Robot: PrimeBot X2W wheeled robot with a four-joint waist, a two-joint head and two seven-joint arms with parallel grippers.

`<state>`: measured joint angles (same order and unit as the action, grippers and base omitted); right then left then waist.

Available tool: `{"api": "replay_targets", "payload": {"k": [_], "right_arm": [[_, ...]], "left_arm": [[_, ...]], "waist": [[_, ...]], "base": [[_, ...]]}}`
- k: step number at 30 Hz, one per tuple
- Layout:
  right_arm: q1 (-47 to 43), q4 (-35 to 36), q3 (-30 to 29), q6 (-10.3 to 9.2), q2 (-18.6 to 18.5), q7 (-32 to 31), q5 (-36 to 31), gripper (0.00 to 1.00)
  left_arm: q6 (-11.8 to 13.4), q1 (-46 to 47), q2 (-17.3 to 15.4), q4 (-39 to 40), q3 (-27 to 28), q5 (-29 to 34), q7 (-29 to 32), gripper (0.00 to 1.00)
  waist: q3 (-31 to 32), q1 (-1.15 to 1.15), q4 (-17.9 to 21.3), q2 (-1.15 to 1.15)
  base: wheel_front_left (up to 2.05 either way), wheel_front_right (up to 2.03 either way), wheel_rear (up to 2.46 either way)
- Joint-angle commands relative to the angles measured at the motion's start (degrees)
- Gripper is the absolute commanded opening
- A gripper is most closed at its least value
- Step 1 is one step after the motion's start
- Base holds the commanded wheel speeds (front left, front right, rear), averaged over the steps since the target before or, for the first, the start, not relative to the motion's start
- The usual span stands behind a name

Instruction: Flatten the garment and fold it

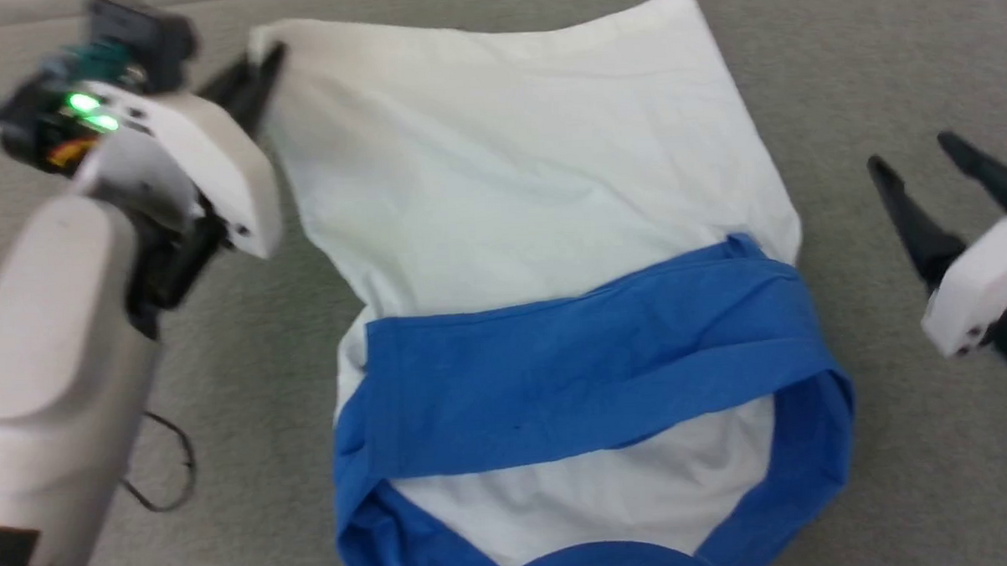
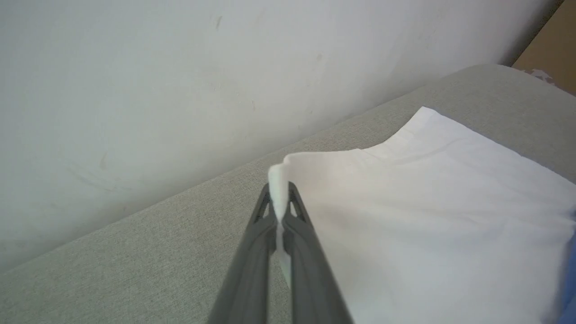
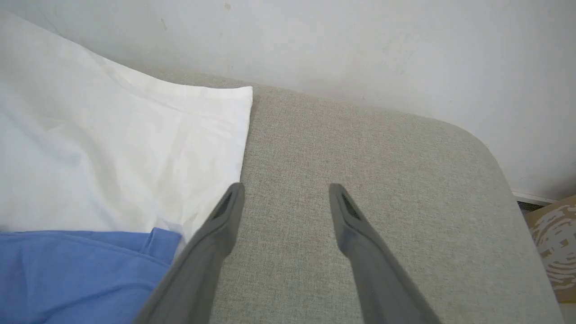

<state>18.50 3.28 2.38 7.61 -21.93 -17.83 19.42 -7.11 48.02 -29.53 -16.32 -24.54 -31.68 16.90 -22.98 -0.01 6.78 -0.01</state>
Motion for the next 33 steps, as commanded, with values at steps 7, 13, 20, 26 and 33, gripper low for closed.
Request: {"api": "replay_targets", "payload": {"k": [7, 13, 20, 26, 33], "right_arm": [[18.8, -5.6, 7.2, -0.12, -11.7, -20.2, 9.7, 1.00], [31.2, -13.7, 14.6, -0.12, -16.6, -27.4, 11.5, 1.00], [39.1, -22.8, 19.3, -0.12, -18.5, -29.6, 11.1, 1.00], [43.2, -30.3, 21.7, -0.12, -19.3, -29.0, 10.4, 1.00], [44.3, -34.4, 27.2, -0.12, -20.6, -27.6, 10.6, 1.00]], "left_arm": [[-0.4, -2.3, 2.6, 7.1, -8.9, -0.2, -3.9, 0.00], [-0.3, -1.5, 6.0, 9.0, -11.6, 0.9, -7.1, 0.00], [-0.2, 0.0, 9.7, 9.1, -13.4, 1.6, -9.4, 0.00], [-0.3, 1.4, 12.9, 8.9, -15.9, 1.9, -10.6, 0.00], [-0.3, 2.5, 14.5, 7.9, -17.8, 2.1, -11.5, 0.00]], "waist": [[-4.4, 0.01, -11.4, 0.01], [-8.2, 0.01, -16.6, 0.01], [-10.9, 0.01, -21.1, 0.01], [-12.7, 0.01, -24.0, 0.01], [-13.4, 0.01, -25.1, 0.01]], "base": [[0.00, 0.00, 0.00], [0.00, 0.00, 0.00], [0.00, 0.00, 0.00], [0.00, 0.00, 0.00], [0.00, 0.00, 0.00]]}}
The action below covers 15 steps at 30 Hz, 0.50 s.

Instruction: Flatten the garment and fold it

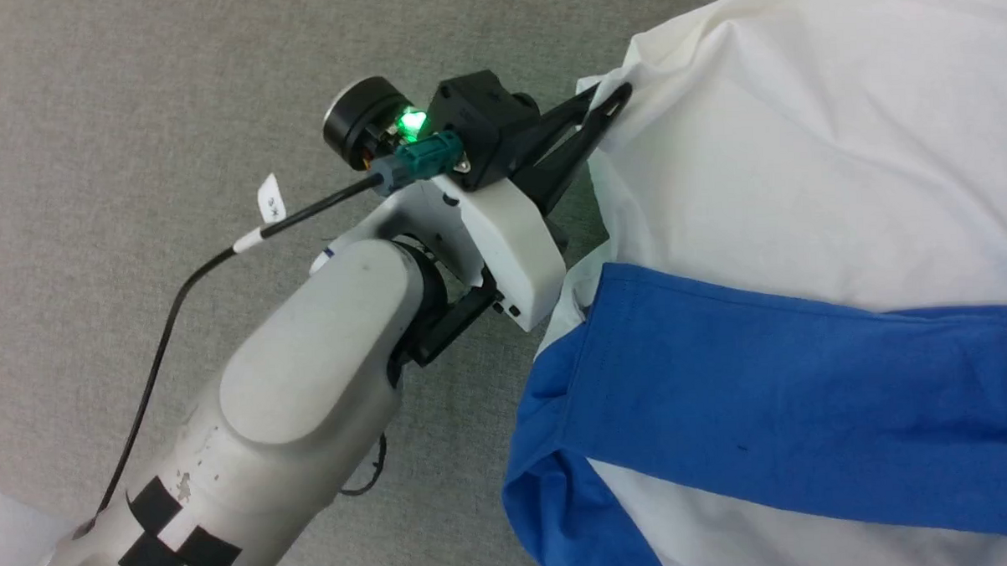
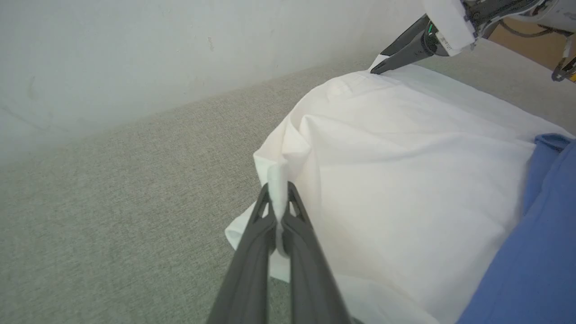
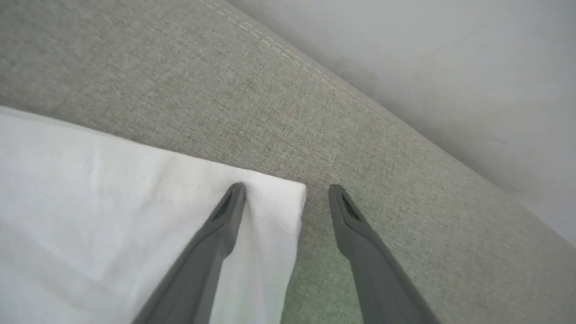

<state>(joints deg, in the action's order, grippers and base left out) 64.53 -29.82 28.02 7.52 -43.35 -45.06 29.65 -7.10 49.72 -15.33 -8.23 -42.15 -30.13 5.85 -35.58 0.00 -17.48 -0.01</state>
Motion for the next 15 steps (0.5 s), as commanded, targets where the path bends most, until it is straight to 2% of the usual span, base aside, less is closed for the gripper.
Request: {"api": "replay_targets", "payload": {"k": [1, 2, 3, 4, 9, 15], "right_arm": [[-2.1, -1.6, 2.6, -0.03, 0.7, -0.6, 1.1, 1.00], [-2.3, -1.7, 3.6, -0.03, 0.5, -1.1, 1.9, 0.85], [-2.5, -1.5, 4.8, -0.03, 0.2, -1.4, 2.7, 0.07], [-2.7, -1.3, 6.0, -0.03, -0.2, -1.7, 3.6, 0.00], [-2.2, -1.5, 8.4, -0.03, -1.7, 0.8, 6.1, 0.00], [-1.5, -3.9, 8.3, -0.03, 0.3, 9.2, 6.9, 0.00]], "left_arm": [[-0.3, 0.9, 0.4, -0.3, -0.3, 0.5, -0.6, 0.00], [-0.3, 0.9, 0.4, -0.5, -0.4, 0.4, -0.7, 0.00], [-0.3, 0.9, 0.4, -0.6, -0.5, 0.4, -0.9, 0.00], [-0.3, 0.9, 0.4, -0.8, -0.5, 0.3, -1.0, 0.00], [-0.2, 0.9, 0.0, -2.0, -0.4, 0.2, -1.5, 0.00], [0.5, 0.0, -1.2, -4.6, 1.3, -1.3, -2.4, 0.00]], "waist": [[-0.9, 0.00, -0.8, 0.01], [-0.9, 0.00, -0.8, 0.01], [-0.9, 0.00, -0.7, 0.01], [-0.8, 0.00, -0.6, 0.01], [0.1, 0.00, 0.2, 0.01], [3.9, 0.00, 2.8, 0.01]], "base": [[0.00, 0.00, 0.00], [0.00, 0.00, 0.00], [0.00, 0.00, 0.00], [0.00, 0.00, 0.00], [0.00, 0.00, 0.00], [0.00, 0.00, 0.00]]}}
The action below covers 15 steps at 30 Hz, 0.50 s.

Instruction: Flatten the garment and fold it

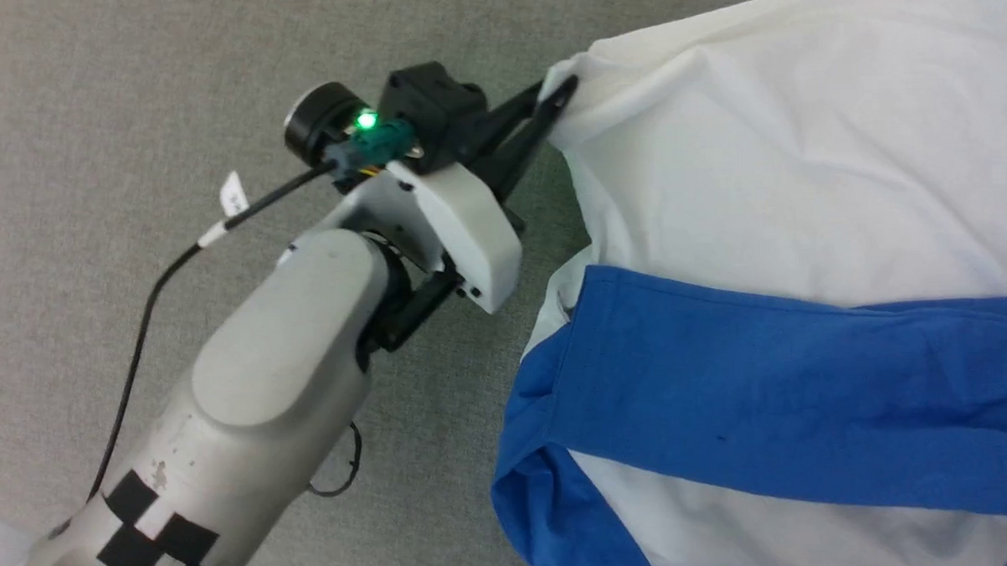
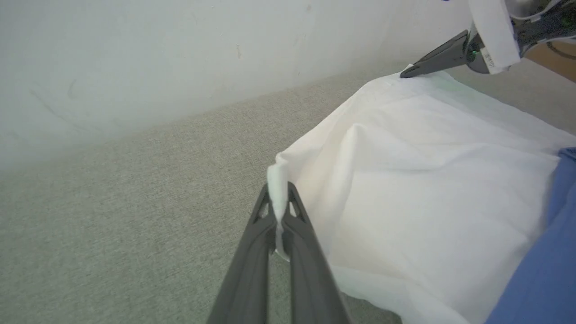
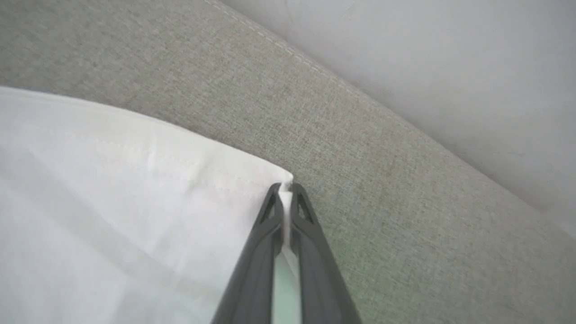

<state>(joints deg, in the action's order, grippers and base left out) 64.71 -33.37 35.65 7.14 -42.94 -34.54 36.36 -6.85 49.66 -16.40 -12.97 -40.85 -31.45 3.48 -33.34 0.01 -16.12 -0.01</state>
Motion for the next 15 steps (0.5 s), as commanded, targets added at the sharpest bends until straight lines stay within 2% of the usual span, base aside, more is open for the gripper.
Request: {"api": "replay_targets", "payload": {"k": [1, 8, 15], "right_arm": [[-1.7, -0.8, 0.5, 0.35, 0.5, 0.4, 0.4, 0.00], [-3.7, -2.4, -0.1, 0.35, 3.4, 10.5, 2.2, 0.00], [-8.7, 0.8, 0.4, 0.35, 2.6, 17.6, 6.1, 0.00]], "left_arm": [[0.5, 0.0, -0.5, -0.3, 0.5, -0.1, -0.3, 0.00], [1.6, -1.6, -3.8, -2.4, 3.0, -1.3, -1.5, 0.00], [2.8, -4.5, -6.4, -2.6, 4.4, -2.6, -1.5, 0.00]], "waist": [[2.5, -0.01, 2.1, 0.01], [9.7, -0.01, 7.2, 0.01], [15.9, -0.01, 10.7, 0.01]], "base": [[0.00, 0.00, 0.00], [0.00, 0.00, 0.00], [0.00, 0.00, 0.00]]}}
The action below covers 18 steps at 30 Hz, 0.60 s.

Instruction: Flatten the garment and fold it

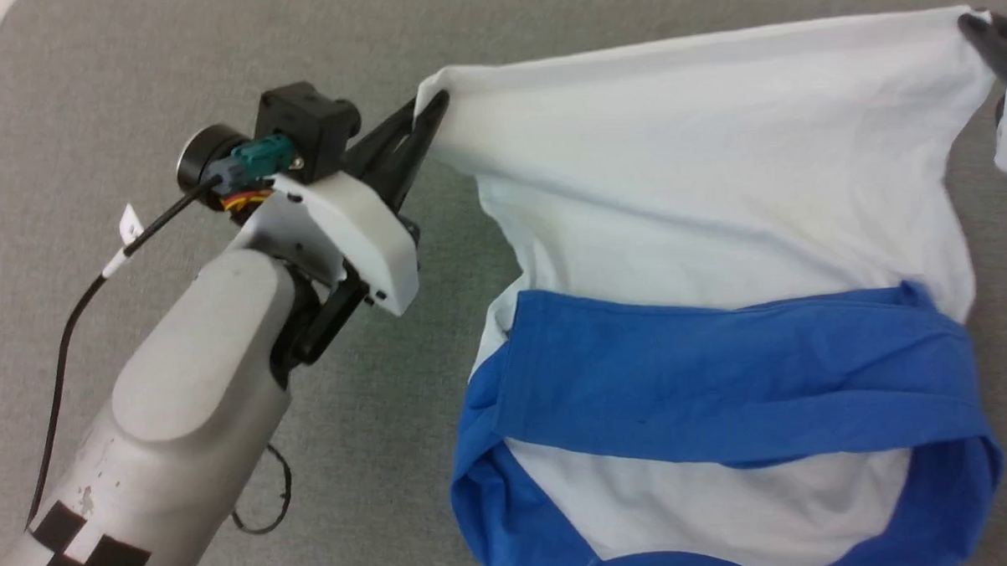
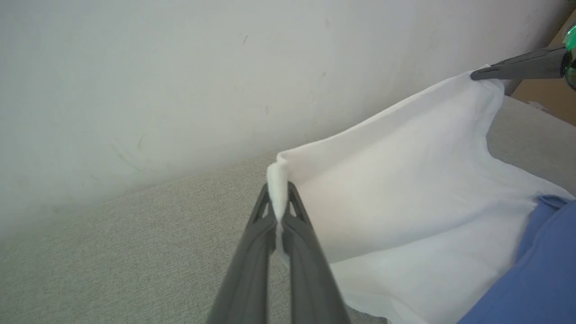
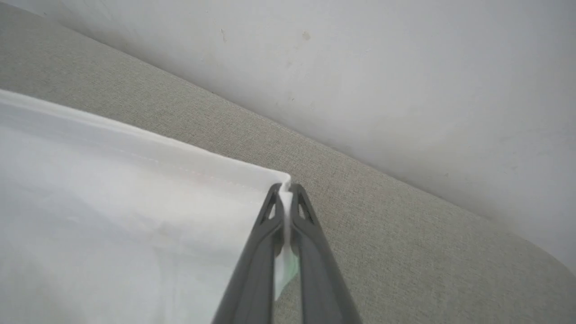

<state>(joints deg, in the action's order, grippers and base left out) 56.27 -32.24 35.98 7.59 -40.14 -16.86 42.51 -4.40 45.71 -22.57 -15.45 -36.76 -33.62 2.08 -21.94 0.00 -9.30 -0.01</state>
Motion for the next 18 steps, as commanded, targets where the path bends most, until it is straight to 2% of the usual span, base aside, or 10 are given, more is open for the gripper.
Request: {"api": "replay_targets", "payload": {"k": [1, 11, 18], "right_arm": [[-1.3, 0.5, -0.1, -0.10, -0.5, 0.8, 0.7, 0.00], [-12.5, 9.7, -1.8, -0.10, -3.5, 4.5, 5.3, 0.00], [-23.8, 19.7, -6.4, -0.10, -5.7, 3.0, 9.1, 0.00]], "left_arm": [[0.6, -1.2, -0.6, 0.1, 0.4, -0.6, 0.0, 0.00], [1.8, -8.0, -4.8, 4.1, 0.0, -1.8, 1.9, 0.00], [2.9, -15.3, -8.7, 10.3, -1.8, -2.6, 5.0, 0.00]], "waist": [[5.3, 0.00, 4.2, 0.01], [12.8, 0.00, 7.0, 0.01], [16.8, 0.00, 7.7, 0.01]], "base": [[0.00, 0.00, 0.00], [0.00, 0.00, 0.00], [0.00, 0.00, 0.00]]}}
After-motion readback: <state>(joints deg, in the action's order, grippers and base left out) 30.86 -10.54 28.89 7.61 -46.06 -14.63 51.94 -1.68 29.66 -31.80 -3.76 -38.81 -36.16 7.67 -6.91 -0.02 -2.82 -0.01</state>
